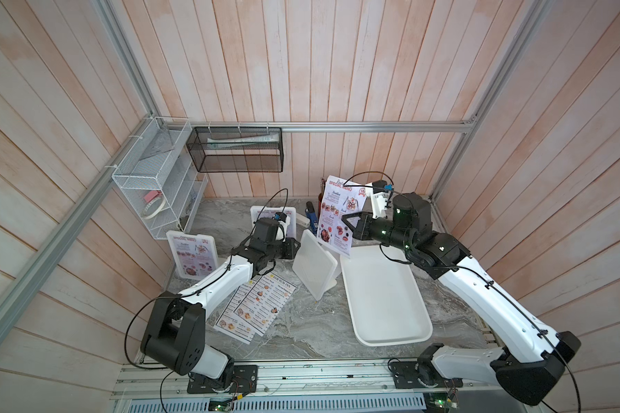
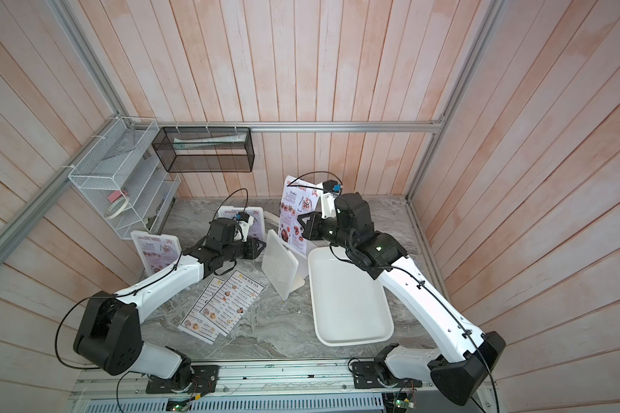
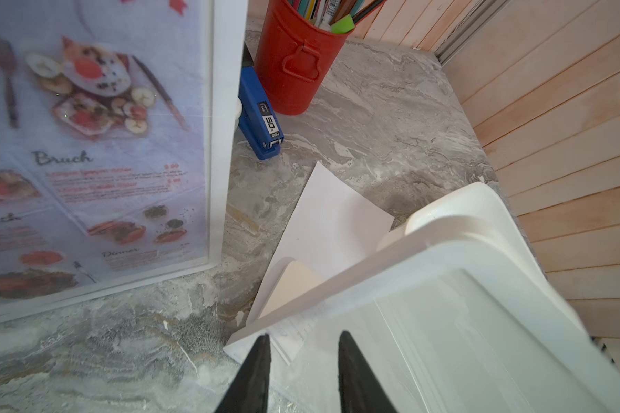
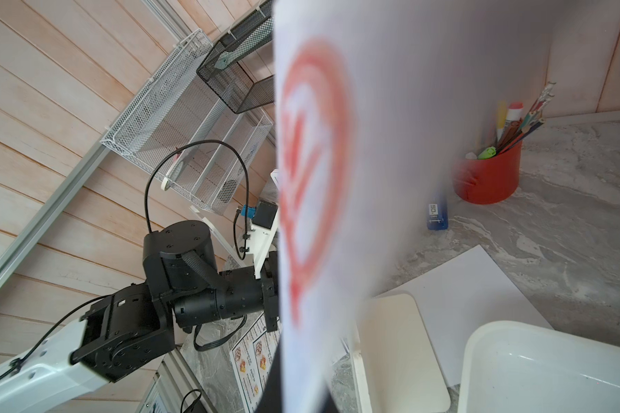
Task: Replace the menus in the menu holders
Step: Adjust the menu, then insert the menu into the menu holder.
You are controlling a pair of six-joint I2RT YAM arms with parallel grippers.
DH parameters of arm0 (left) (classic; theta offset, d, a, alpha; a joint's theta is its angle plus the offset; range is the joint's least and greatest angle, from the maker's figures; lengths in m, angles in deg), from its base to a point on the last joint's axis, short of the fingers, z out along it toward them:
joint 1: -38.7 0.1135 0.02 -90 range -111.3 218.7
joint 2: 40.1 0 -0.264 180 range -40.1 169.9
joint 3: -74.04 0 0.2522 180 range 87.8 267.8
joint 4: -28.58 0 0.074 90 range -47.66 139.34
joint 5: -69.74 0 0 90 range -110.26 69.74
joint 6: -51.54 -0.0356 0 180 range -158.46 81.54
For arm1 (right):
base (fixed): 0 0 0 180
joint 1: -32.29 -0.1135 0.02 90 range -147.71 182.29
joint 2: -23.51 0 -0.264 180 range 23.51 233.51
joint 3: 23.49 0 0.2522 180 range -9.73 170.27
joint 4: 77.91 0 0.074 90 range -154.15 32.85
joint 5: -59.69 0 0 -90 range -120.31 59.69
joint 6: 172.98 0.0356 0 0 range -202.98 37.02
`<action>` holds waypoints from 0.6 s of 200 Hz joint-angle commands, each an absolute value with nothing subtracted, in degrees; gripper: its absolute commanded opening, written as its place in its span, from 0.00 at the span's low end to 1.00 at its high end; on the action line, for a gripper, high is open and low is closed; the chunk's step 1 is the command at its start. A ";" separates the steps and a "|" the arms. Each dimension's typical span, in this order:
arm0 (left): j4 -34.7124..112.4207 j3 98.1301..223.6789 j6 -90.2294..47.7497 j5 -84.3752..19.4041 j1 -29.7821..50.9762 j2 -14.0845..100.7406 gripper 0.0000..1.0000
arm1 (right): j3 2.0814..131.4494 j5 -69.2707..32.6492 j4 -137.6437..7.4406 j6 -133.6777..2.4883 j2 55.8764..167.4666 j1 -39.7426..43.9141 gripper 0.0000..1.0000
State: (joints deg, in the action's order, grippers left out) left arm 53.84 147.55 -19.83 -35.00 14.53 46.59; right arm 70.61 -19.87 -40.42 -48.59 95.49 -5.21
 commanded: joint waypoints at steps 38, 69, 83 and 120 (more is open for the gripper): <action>51.89 152.45 -22.12 -35.23 14.27 49.99 0.34 | 69.37 -23.89 -39.13 -46.24 93.75 -5.86 0.00; 53.25 151.97 -22.95 -34.31 14.28 48.69 0.34 | 69.30 -23.65 -38.22 -46.08 93.34 -5.89 0.00; 53.96 151.39 -22.91 -33.25 14.28 47.40 0.35 | 68.92 -23.47 -38.09 -45.59 92.98 -5.86 0.00; 57.08 151.50 -22.54 -31.07 14.19 44.26 0.35 | 67.42 -23.72 -37.74 -45.45 91.54 -5.90 0.00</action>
